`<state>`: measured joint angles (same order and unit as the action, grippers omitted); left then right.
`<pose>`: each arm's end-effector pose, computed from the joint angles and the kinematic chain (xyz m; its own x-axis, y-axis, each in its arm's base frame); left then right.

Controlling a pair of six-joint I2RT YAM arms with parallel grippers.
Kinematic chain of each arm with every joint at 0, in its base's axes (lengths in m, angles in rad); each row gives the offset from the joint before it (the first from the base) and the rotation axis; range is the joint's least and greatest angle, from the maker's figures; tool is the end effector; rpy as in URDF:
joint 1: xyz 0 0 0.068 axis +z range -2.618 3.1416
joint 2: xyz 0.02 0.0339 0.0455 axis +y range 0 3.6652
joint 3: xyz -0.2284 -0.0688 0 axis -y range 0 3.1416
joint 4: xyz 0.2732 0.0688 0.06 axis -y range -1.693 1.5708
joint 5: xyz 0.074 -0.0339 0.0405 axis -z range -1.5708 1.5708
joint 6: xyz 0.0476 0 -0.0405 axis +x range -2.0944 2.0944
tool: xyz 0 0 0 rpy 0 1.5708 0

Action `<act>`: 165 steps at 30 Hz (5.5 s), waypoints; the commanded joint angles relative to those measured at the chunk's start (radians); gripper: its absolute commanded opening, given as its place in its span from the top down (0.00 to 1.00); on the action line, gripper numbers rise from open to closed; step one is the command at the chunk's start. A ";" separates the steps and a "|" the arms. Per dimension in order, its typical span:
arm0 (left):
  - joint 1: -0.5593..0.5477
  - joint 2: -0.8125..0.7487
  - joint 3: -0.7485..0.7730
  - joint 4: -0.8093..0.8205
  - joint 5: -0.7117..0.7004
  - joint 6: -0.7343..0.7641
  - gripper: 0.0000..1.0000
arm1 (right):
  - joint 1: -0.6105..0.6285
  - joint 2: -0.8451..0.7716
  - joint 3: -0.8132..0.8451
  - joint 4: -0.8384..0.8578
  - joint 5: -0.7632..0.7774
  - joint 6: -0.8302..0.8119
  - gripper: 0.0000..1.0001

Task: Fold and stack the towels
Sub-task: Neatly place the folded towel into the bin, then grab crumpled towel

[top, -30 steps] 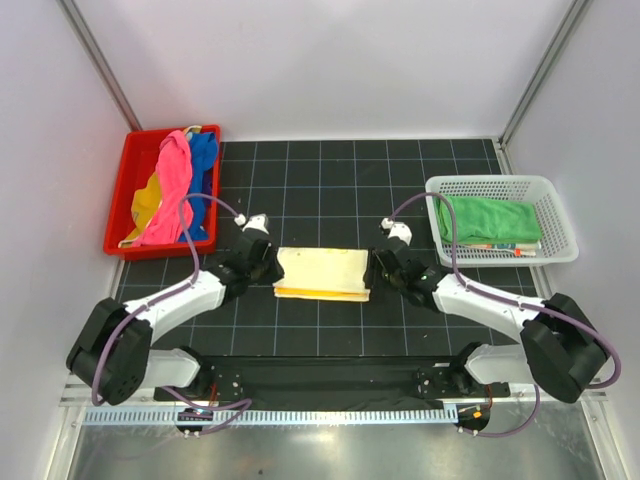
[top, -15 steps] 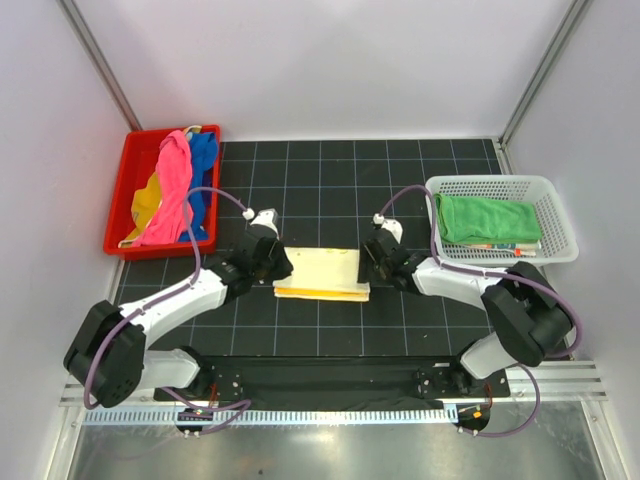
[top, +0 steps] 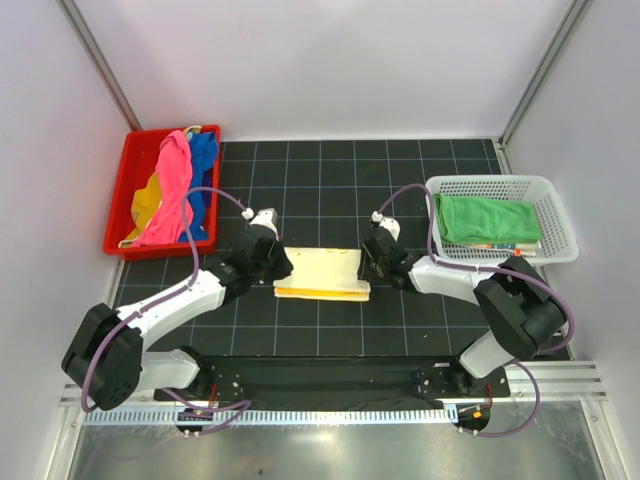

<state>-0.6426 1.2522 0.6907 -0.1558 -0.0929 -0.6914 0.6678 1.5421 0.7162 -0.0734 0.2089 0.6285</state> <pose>0.2453 -0.1781 0.1559 -0.7502 -0.2315 -0.6194 0.0810 0.8975 -0.4335 0.2556 0.1890 0.0872 -0.7939 0.1064 -0.5987 -0.0467 0.9710 0.2345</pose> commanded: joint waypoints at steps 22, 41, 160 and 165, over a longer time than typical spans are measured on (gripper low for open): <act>-0.032 -0.253 0.138 -0.214 0.150 0.067 0.95 | 0.000 0.026 0.273 -0.411 0.351 -0.318 0.99; -0.032 -0.611 0.148 -0.461 0.225 0.173 0.92 | -0.263 0.110 0.736 -0.695 0.549 -0.567 0.99; -0.077 -0.809 0.112 -0.568 -0.014 0.208 0.80 | -0.556 0.003 0.666 -0.362 0.393 -0.368 0.24; -0.077 -0.748 0.121 -0.587 -0.115 0.181 0.76 | -0.415 -0.118 0.485 -0.309 0.299 -0.280 0.22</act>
<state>-0.7136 0.4629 0.7979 -0.7300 -0.1143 -0.4934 0.2100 1.5028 1.2800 -0.4122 0.5888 0.2390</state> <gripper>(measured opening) 0.236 0.777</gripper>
